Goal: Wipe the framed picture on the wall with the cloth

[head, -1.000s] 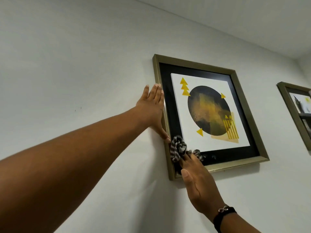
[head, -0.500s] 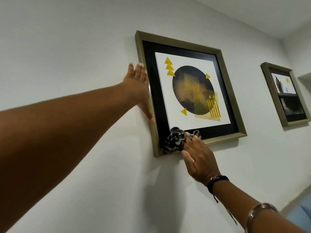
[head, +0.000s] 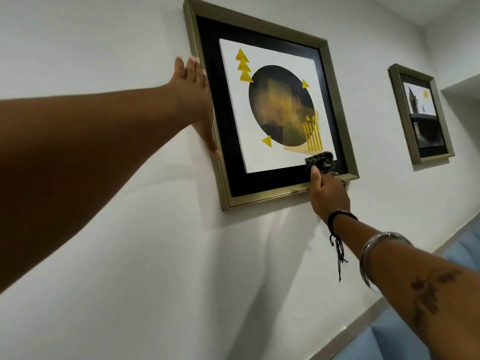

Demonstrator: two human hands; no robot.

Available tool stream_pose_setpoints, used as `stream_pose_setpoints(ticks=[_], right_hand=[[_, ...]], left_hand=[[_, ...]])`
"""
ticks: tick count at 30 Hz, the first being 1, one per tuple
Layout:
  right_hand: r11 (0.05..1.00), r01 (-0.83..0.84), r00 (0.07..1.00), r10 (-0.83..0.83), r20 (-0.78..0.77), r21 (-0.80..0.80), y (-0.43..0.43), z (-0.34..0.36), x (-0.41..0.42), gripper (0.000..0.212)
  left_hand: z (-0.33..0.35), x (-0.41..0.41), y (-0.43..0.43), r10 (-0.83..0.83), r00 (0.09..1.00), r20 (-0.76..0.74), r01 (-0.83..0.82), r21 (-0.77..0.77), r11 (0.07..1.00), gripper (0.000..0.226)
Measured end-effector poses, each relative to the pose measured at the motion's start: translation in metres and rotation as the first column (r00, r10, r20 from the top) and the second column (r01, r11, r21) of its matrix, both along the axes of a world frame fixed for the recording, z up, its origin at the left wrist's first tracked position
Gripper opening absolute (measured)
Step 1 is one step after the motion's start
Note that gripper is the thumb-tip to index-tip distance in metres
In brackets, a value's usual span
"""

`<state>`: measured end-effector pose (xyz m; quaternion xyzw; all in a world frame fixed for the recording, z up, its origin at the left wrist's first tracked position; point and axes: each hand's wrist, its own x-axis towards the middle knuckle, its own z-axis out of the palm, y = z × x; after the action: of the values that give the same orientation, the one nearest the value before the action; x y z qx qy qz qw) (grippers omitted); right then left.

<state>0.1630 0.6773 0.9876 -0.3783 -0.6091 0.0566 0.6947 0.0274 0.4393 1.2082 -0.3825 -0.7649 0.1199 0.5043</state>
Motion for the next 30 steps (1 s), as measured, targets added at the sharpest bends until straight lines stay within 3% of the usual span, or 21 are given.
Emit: stream_pose_setpoints(ticks=[4, 6, 10, 13, 17, 25, 30], right_hand=[[0.964, -0.078, 0.997, 0.073, -0.030, -0.253, 0.013, 0.024, 0.019, 0.081], [0.950, -0.093, 0.995, 0.081, -0.051, -0.299, 0.014, 0.027, 0.019, 0.087], [0.982, -0.070, 0.991, 0.048, -0.128, -0.175, -0.010, 0.023, -0.004, 0.084], [0.999, -0.032, 0.990, 0.027, -0.141, -0.030, -0.049, 0.010, -0.036, 0.070], [0.984, -0.112, 0.988, 0.126, -0.092, 0.141, -0.109, -0.001, -0.081, 0.063], [0.909, -0.412, 0.880, 0.416, -0.227, 0.068, -0.174, 0.016, -0.113, 0.064], [0.787, -0.613, 0.747, 0.605, -0.277, 0.065, -0.192, 0.023, -0.116, 0.068]], left_hand=[[-0.001, 0.000, -0.001, -0.001, 1.000, -0.007, 0.001, -0.003, 1.000, 0.166], [-0.001, 0.000, -0.001, -0.006, 1.000, -0.003, 0.006, 0.000, 1.000, 0.165], [-0.002, 0.001, -0.001, -0.007, 1.000, -0.009, 0.007, 0.000, 1.000, 0.164], [-0.002, 0.000, 0.001, -0.008, 1.000, -0.004, 0.008, 0.001, 1.000, 0.163], [-0.002, -0.001, 0.001, -0.007, 1.000, 0.025, 0.007, 0.016, 1.000, 0.164], [-0.002, 0.000, 0.004, 0.003, 1.000, 0.009, -0.003, 0.009, 1.000, 0.162], [-0.003, -0.004, 0.009, -0.015, 1.000, 0.021, 0.015, 0.030, 0.999, 0.158]])
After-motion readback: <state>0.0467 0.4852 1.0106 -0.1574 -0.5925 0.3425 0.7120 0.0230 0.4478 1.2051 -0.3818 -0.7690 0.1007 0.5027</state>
